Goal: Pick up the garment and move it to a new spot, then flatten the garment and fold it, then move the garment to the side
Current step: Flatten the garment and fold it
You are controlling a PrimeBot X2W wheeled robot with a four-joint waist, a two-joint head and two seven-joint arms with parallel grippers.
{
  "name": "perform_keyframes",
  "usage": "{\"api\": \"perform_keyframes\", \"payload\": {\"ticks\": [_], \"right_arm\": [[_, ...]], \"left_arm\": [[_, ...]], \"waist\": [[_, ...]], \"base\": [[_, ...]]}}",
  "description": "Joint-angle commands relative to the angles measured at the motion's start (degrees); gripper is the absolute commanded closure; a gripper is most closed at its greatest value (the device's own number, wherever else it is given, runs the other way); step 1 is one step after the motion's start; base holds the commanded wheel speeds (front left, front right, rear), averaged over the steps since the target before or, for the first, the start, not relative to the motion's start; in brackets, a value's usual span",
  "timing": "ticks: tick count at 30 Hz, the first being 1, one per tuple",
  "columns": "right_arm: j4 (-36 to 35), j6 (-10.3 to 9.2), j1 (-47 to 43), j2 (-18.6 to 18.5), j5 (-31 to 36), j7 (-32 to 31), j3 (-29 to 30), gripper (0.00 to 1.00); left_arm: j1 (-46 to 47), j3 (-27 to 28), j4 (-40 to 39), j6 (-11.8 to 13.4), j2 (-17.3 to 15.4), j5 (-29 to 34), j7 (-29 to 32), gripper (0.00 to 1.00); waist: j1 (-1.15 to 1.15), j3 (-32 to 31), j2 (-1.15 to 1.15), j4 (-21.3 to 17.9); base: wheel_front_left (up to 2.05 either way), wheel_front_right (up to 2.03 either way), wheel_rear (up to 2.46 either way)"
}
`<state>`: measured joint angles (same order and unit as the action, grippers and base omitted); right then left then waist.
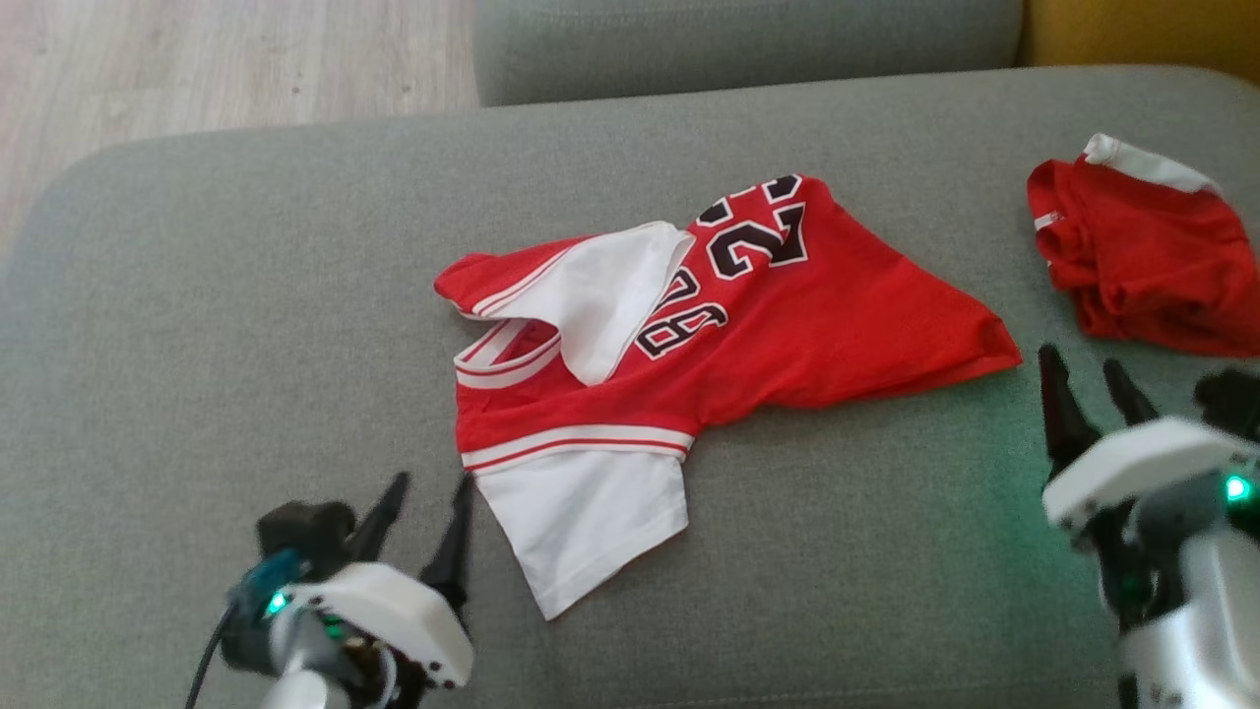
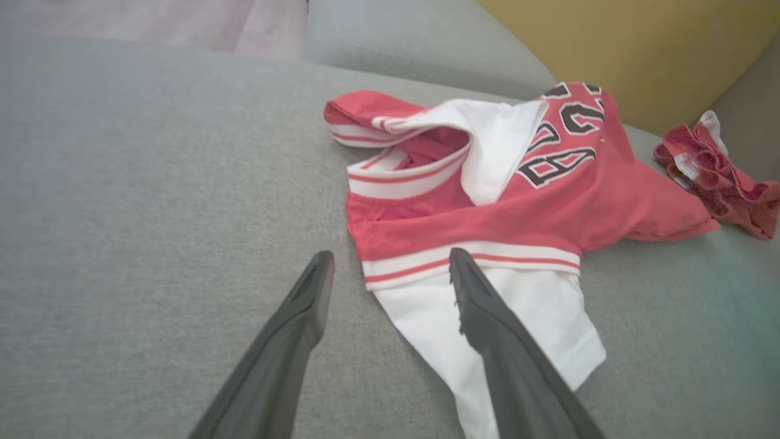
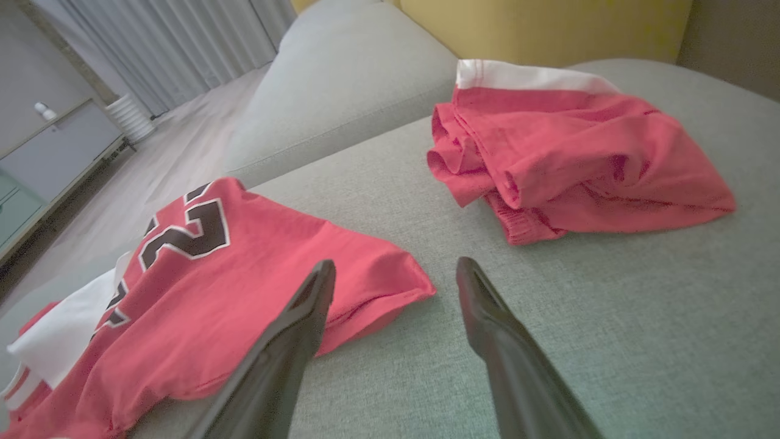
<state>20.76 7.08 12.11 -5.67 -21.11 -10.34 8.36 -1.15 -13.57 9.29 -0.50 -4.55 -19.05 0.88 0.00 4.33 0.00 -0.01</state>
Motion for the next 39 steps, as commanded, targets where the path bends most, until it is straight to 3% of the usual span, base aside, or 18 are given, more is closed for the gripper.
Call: {"api": "perform_keyframes", "payload": {"ticks": [1, 9, 13, 29, 36, 39], "right_arm": [[-0.75, 0.41, 4.41, -0.06, -1.27, -1.43, 0.17, 0.0], [11.98, 0.41, 15.52, -0.39, -5.23, -17.78, 5.38, 0.0], [17.1, 0.41, 18.56, -1.64, -3.8, -23.21, 7.4, 0.0], [25.78, 0.41, 23.64, -1.68, 1.54, -24.23, 13.23, 0.02], [27.16, 0.41, 24.02, -0.14, 0.79, -24.35, 11.98, 0.33], [27.3, 0.41, 24.1, 0.3, -0.24, -23.13, 11.07, 0.66]], "left_arm": [[3.34, 1.05, -1.73, -0.69, 0.02, -0.47, 1.46, 0.0], [4.6, -3.75, -0.12, -3.56, 0.26, -2.63, 8.76, 0.0], [5.77, -5.94, 1.2, -4.1, 0.69, -3.7, 10.93, 0.0], [8.88, -10.8, 5.66, -4.01, 1.46, -6.43, 12.31, 0.0], [9.62, -11.19, 9.59, -1.26, 1.61, -10.9, 16.76, 0.0], [9.62, -11.97, 9.53, -1.91, 1.63, -12.78, 17.79, 0.0]], "waist": [[0.0, 0.64, 0.0, 0.02], [0.0, 2.51, 0.0, 1.48], [0.0, 3.13, 0.0, 2.49], [0.0, 5.56, 0.0, 3.78], [0.0, 6.01, 0.0, 2.92], [0.0, 6.14, 0.0, 2.7]], "base": [[0.0, 0.0, 0.0], [0.0, 0.0, 0.0], [0.0, 0.0, 0.0], [0.0, 0.0, 0.0], [0.0, 0.0, 0.0], [0.0, 0.0, 0.0]]}}
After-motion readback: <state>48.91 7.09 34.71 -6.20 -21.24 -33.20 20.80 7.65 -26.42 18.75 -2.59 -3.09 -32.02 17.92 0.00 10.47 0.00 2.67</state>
